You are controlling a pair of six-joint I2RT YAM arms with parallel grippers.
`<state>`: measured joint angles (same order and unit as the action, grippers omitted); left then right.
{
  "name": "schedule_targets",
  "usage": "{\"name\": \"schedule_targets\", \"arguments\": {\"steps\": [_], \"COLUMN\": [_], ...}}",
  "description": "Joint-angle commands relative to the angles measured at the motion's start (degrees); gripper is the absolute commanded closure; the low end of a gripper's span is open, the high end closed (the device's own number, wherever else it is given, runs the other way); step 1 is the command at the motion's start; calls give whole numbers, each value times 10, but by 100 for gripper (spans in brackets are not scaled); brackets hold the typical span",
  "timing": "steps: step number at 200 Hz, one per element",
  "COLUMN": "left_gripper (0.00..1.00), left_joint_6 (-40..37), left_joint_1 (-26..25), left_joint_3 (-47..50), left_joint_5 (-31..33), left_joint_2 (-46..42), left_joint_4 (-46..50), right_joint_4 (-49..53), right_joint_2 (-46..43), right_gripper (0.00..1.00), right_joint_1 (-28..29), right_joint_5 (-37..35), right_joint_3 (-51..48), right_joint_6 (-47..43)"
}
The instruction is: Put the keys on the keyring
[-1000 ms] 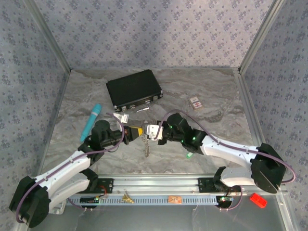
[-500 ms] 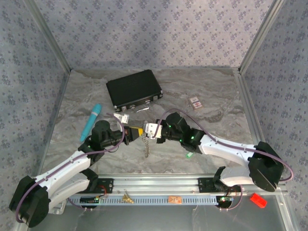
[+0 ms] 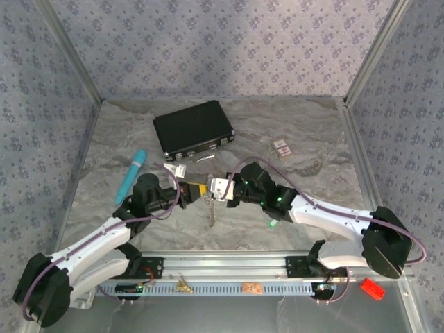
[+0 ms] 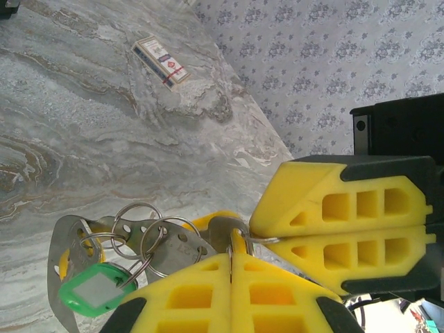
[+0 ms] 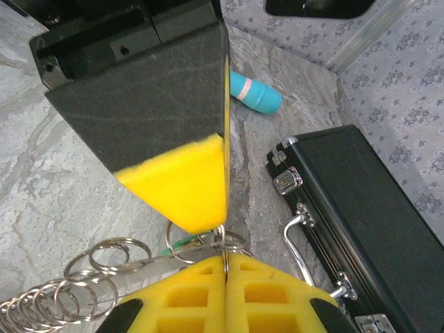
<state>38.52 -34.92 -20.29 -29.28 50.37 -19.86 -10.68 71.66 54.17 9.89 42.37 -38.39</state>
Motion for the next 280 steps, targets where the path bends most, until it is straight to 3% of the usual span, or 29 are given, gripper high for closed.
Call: {"name": "schedule_targets", "arguments": {"steps": [1,221,280], "left_gripper": [100,100,100], "left_joint_6": [3,2,4], "left_joint_1": [-3,-5,-6], "left_joint_3": [-5,-4,-4], "left_joint_5": [-2,-15,-13], "left_joint_2": [3,7,7], "left_joint_4": [-27,-46,-51], "right_joint_4": [9,5,41], "right_joint_2": [-1,23,26], "right_gripper": [100,100,100], "right_joint_1": [5,9,14], "right_joint_5": [12,-39,-5], "right_joint_3": [11,19,28], "right_joint_6": [-3,-20,-21]}}
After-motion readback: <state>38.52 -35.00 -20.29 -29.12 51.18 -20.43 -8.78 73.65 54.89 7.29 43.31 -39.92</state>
